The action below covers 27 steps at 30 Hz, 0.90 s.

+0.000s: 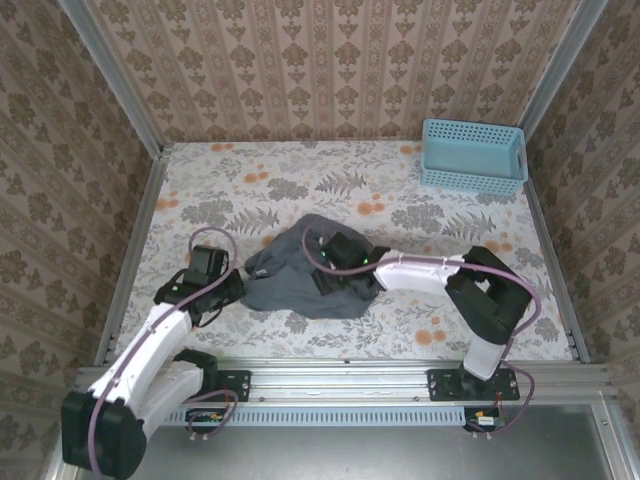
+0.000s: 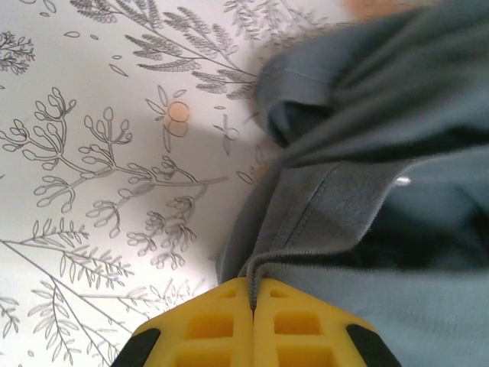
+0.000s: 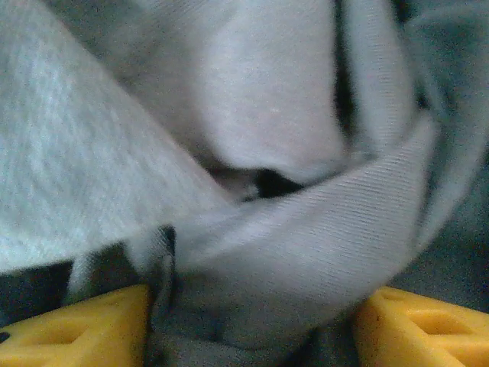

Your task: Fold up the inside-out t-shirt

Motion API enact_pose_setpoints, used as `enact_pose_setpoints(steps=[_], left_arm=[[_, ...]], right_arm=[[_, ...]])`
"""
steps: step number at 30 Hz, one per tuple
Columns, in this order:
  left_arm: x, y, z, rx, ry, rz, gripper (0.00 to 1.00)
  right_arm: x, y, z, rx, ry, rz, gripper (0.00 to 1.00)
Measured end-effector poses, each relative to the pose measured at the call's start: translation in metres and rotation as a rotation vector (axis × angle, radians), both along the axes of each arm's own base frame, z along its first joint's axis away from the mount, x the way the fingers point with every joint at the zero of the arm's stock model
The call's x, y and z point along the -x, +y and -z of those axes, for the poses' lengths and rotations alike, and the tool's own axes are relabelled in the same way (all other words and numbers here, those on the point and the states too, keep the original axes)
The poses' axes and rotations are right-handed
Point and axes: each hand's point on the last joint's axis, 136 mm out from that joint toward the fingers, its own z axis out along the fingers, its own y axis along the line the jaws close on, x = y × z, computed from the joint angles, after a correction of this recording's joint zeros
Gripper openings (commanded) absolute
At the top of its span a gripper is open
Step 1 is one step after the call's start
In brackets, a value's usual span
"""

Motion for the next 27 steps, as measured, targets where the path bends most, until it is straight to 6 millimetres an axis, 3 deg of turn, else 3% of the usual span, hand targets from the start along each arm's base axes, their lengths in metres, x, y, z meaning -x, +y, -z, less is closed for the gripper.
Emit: enact_pose_setpoints(steps=[3, 5, 9, 12, 17, 20, 25, 27], left_arm=[[-0.012, 0.003, 0.011, -0.016, 0.045, -0.016, 0.0], [-0.023, 0.002, 0.012, -0.023, 0.05, -0.014, 0.0], [-0.042, -0.004, 0.001, -0.017, 0.007, 0.012, 0.0], [-0.05, -0.008, -0.007, -0.003, -0.026, 0.031, 0.0], [-0.051, -0.009, -0.01, 0.0, -0.038, 0.037, 0.0], [-0.051, -0.009, -0.012, -0.002, -0.046, 0.043, 0.0], [-0.051, -0.009, -0.016, -0.008, -0.045, 0.053, 0.0], [-0.056, -0.011, -0.027, -0.007, -0.058, 0.059, 0.0]], right_arm=[[0.027, 0.006, -0.009, -0.044, 0.01, -0.03, 0.69], [0.028, 0.007, -0.025, -0.085, -0.009, -0.024, 0.69], [0.008, 0.009, -0.063, -0.171, -0.08, -0.007, 0.69], [-0.014, 0.021, -0.085, -0.222, -0.115, -0.026, 0.7], [-0.031, 0.048, -0.09, -0.235, -0.125, -0.093, 0.68], [-0.034, 0.057, -0.078, -0.214, -0.103, -0.123, 0.54], [-0.033, 0.055, -0.063, -0.169, -0.078, -0.137, 0.12], [-0.034, 0.054, -0.065, -0.165, -0.085, -0.133, 0.01]])
